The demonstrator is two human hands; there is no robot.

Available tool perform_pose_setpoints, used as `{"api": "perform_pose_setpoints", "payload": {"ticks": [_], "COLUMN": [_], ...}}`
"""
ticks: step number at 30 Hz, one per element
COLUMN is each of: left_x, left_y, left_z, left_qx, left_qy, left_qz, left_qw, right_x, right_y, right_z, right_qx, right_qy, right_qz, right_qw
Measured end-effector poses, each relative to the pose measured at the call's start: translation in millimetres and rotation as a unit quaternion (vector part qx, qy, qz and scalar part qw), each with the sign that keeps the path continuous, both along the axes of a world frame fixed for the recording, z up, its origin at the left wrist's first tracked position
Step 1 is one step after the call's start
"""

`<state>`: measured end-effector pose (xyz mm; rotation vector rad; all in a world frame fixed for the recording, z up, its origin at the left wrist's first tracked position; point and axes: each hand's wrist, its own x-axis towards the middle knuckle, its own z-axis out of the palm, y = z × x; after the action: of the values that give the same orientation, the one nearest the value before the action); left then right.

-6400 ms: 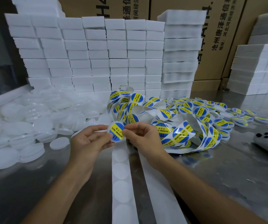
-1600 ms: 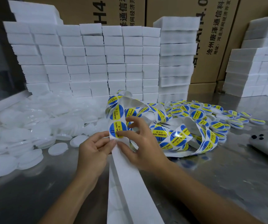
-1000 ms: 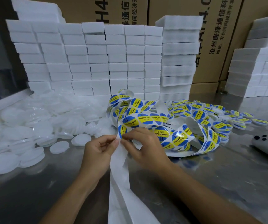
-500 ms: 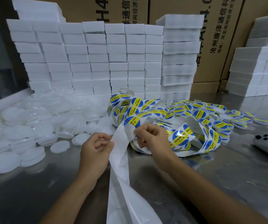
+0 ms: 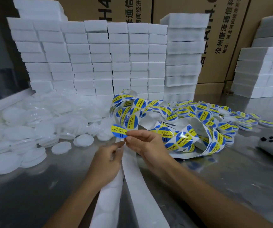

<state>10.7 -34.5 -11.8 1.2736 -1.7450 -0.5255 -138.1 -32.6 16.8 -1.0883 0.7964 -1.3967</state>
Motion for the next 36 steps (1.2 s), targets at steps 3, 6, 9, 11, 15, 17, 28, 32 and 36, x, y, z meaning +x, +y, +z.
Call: {"api": "perform_pose_setpoints", "payload": {"ticks": [3,6,9,11,15,17,28,32,36], "left_x": [4,16,36,49,53,51,54,49,34], "left_y": [-4,-12,-20,-27,-28,-28,-29,-25,-17], "left_z": [-5,-5,-3,-5,-9,-7,-6,-1,6], "left_qx": [-0.064,-0.077,-0.026,0.061,0.109,0.071,0.057,0.018,-0.158], "left_qy": [-0.064,-0.142,-0.212,-0.280,-0.308,-0.318,-0.169,-0.125,-0.111], "left_qz": [0.012,0.109,0.207,0.231,0.237,0.254,0.276,0.253,0.192], "left_qw": [0.996,0.981,0.955,0.930,0.915,0.911,0.944,0.959,0.962], "right_x": [2,2,3,2,0,-1,-3,-3,-1], "right_y": [2,3,4,3,0,-2,-6,-4,-3], "right_z": [0,-1,-1,-2,-5,-6,-7,-6,-6], "right_qx": [0.001,0.022,0.031,0.030,0.010,0.000,-0.001,-0.005,-0.004], "right_qy": [0.014,0.038,0.061,0.069,0.072,0.066,0.081,0.089,0.076], "right_qz": [0.007,0.026,0.039,0.042,0.024,0.015,-0.006,-0.003,-0.005], "right_qw": [1.000,0.999,0.997,0.996,0.997,0.998,0.997,0.996,0.997]}}
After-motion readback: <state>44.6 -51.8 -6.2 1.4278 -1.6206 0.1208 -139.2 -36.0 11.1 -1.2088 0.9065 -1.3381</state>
